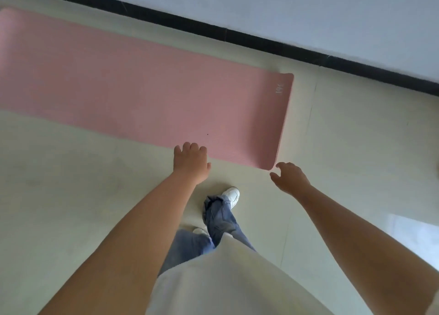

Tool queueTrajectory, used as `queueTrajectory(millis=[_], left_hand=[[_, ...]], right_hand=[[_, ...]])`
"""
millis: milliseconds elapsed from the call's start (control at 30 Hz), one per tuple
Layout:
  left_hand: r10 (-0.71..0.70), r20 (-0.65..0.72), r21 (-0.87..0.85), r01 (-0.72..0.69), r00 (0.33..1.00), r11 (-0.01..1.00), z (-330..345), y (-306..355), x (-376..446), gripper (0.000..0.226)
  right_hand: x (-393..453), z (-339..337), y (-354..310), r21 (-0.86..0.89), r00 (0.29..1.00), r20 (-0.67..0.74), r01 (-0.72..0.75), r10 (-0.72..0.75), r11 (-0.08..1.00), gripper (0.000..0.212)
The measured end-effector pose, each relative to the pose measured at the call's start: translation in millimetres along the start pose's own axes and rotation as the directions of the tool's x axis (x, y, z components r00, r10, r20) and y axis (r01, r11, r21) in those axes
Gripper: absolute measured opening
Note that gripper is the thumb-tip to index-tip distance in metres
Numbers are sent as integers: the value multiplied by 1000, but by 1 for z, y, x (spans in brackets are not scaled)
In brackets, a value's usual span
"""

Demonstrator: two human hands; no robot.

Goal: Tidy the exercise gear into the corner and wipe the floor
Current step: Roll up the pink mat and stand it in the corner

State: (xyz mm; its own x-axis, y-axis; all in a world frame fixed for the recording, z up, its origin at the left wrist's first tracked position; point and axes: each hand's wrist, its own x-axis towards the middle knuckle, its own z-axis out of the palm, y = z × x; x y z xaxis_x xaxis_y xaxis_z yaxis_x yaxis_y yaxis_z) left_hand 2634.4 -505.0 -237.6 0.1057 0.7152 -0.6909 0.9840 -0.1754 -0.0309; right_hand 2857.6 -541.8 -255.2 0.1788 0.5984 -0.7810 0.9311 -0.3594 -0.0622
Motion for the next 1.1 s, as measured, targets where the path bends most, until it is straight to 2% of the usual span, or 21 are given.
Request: queueTrajectory(millis=[133, 233, 300, 467, 600, 733, 800, 867, 933, 1100], left_hand=[[64, 40, 82, -67, 997, 994, 4, 4, 62, 42], [129, 96, 143, -142, 987, 980, 21, 11, 110, 39], [172, 98, 184, -188, 980, 965, 40, 17, 153, 38], [241, 109, 252, -261, 964, 932, 119, 36, 264, 39], [394, 60, 301, -393, 917, 869, 193, 60, 354, 37], [485, 7, 394, -448, 874, 802, 244, 70, 441, 38], [510, -51, 426, -443, 859, 789, 259, 74, 480, 38], [538, -85, 441, -453, 839, 775, 272, 76, 508, 38], [562, -107, 450, -464, 820, 763, 284, 76, 528, 38], [546, -135, 425, -450, 827, 785, 302, 76, 542, 40]], right_hand=[[46, 4, -1, 122, 998, 12, -59, 58, 991, 43], [82, 27, 4, 162, 993, 87, -91, 77, 983, 43], [115, 47, 9, 198, 991, 67, -123, 112, 972, 40], [219, 115, 16, 361, 944, -13, -302, 329, 882, 36], [314, 179, 15, 298, 903, -16, -406, 429, 864, 43], [402, 195, 34, 278, 851, -194, -429, 487, 860, 59], [438, 186, 53, 406, 770, -269, -454, 578, 793, 54], [462, 180, 68, 566, 688, -268, -454, 674, 688, 45], [474, 185, 73, 655, 661, -259, -416, 705, 631, 41], [470, 222, 63, 656, 634, -386, -322, 670, 683, 37]])
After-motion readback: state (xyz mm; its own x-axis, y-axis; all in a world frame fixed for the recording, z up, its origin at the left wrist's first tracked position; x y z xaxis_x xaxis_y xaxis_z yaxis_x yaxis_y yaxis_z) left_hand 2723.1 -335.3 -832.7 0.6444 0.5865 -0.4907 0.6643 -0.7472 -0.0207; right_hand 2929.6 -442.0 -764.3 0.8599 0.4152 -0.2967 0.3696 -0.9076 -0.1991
